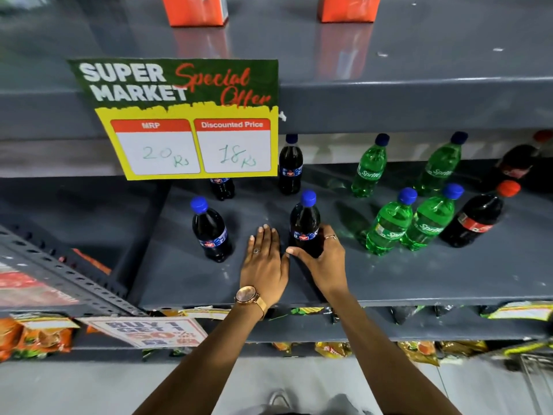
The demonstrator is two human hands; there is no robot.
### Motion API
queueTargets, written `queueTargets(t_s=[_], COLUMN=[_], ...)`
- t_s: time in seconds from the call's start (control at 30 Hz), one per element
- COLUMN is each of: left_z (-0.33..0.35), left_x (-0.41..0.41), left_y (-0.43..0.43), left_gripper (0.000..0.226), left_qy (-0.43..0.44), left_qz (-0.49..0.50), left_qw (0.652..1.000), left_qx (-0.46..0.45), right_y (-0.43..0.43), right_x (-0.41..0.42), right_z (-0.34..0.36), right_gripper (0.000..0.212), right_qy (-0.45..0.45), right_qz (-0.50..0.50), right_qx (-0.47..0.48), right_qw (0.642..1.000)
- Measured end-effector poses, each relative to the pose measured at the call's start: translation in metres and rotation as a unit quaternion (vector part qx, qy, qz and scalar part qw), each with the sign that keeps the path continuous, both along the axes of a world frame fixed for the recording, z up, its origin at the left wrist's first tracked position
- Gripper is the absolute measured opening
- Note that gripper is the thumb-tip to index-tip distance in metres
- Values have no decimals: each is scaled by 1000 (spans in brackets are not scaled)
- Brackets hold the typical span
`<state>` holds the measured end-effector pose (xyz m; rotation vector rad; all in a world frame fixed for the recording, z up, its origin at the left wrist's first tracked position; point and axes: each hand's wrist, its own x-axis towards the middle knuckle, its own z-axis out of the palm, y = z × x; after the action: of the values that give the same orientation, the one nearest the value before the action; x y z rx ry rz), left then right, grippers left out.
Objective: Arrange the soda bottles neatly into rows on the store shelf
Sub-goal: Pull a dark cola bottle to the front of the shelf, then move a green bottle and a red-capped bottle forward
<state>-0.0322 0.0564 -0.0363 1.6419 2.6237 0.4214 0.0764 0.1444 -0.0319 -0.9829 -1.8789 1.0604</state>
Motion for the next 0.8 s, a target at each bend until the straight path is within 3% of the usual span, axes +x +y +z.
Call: queueTargets(t_s=[0.27, 0.37, 0.47, 0.57, 0.63, 0.73, 0.8], left_z=[5, 12, 17, 15, 15, 20, 24], left_x=[2, 20, 71, 149, 201, 247, 264], left_y=[-3, -18, -47, -41, -12, 45, 84], left_gripper=[59, 56, 48, 48, 54, 62, 65], left_qy=[-31, -70, -115, -177, -223, -319, -356], left_qz=[17, 42, 0, -157, -198, -88, -7], left_qw=[999, 992, 967, 952, 940, 930, 915], left_qx=[6, 98, 226, 192, 168, 163, 190], right_y=[-4, -12, -22, 0, 32, 85, 119], right_x=[1, 22, 73, 150, 199, 237, 251], right_z=[3, 7, 2, 1, 6, 9, 6], right_gripper=[71, 82, 49, 30, 36, 65, 79], right_qy=[22, 61, 103, 187, 187, 100, 49], right_qz=[15, 27, -19, -144, -215, -249, -189], right_qx=[-24, -70, -98, -96, -70, -63, -71], right_qw=[999, 995, 990, 967, 956, 961, 978])
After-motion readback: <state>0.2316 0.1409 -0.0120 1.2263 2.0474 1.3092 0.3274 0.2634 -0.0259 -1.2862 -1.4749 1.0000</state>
